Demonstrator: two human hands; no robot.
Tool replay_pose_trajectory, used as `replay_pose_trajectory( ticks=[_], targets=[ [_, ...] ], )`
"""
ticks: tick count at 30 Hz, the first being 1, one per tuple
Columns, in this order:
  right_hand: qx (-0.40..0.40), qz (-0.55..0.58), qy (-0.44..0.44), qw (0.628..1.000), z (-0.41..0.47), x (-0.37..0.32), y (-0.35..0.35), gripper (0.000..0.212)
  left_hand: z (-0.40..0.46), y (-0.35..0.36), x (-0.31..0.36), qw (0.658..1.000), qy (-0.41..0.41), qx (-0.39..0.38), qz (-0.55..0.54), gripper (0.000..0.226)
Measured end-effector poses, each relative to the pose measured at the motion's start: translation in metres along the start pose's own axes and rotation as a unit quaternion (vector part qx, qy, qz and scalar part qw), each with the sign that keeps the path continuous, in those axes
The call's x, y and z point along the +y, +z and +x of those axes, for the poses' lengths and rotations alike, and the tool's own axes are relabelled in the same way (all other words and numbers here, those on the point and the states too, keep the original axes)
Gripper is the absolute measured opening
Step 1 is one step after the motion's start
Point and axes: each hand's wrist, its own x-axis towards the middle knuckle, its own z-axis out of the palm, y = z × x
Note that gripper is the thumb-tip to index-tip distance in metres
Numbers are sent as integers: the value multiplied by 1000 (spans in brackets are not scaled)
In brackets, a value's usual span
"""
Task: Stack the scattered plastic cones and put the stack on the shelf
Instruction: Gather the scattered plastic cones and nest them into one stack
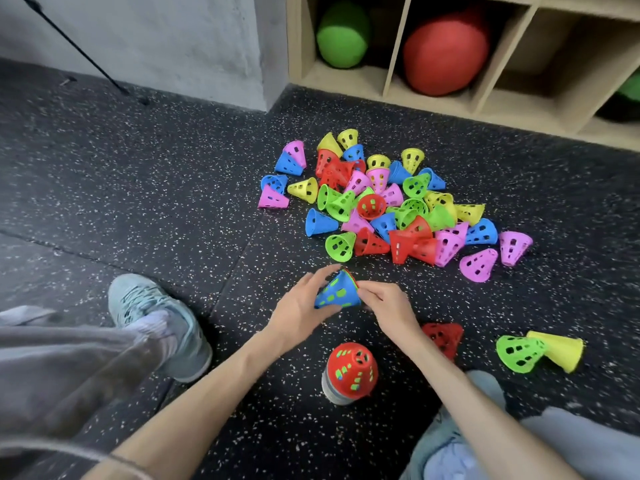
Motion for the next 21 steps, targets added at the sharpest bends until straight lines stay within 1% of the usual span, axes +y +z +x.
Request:
replay_pose_trajectory(
  ticks=[6,9,13,16,18,21],
  targets=[
    [-11,-6,-13,1000,-6,6,-12,25,6,7,6,998,-3,-43,43,77],
    [-16,4,0,1000,-12,11,-24,26,11,12,16,997,16,-58,57,73],
    [-5,19,21,1000,-22,25,-39,22,21,26,27,994,37,-93,49,74],
    [6,15,30,999,-28,34,-51,21,30,35,38,991,38,-123,31,74],
    [21,19,32,999,-31,36,-59,21,34,38,45,990,43,-132,29,71],
    [19,25,27,999,-32,37,-75,20,39,40,54,988,53,-142,9,69]
  ],
)
